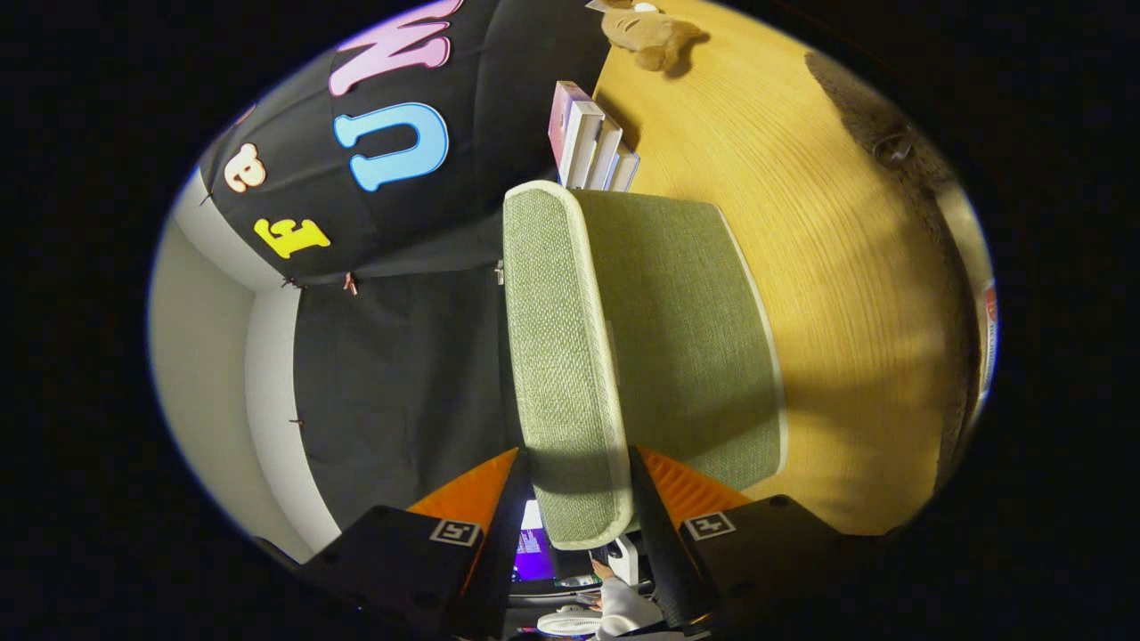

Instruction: Open the storage box then place both shoes into the box .Put the left shoe in first, then the right shoe, with the right side of both shoes facing outward in a uniform manner.

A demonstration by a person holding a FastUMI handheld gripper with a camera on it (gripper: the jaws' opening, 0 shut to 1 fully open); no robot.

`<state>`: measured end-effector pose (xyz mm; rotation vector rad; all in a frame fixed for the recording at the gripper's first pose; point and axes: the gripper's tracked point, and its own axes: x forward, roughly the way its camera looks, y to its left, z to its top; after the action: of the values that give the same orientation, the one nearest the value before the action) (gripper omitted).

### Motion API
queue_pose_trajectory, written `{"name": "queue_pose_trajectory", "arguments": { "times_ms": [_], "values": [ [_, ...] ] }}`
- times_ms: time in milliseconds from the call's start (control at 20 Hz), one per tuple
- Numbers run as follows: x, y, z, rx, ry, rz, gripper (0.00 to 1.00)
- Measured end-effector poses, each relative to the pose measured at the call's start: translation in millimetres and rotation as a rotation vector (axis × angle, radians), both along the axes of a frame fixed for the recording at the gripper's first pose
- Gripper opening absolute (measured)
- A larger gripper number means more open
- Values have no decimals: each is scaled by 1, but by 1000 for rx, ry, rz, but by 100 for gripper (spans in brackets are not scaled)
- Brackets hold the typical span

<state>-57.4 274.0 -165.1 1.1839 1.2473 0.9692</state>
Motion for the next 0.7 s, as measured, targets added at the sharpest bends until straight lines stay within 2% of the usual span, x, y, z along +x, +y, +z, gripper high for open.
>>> {"name": "queue_pose_trajectory", "arguments": {
  "times_ms": [100,250,450,700],
  "values": [
    [-6,-1,11,27,32,16,57],
    [-8,10,26,55,43,24,30],
    [-11,12,43,67,15,4,6],
    [-10,16,69,83,-1,-5,5]
  ]
}}
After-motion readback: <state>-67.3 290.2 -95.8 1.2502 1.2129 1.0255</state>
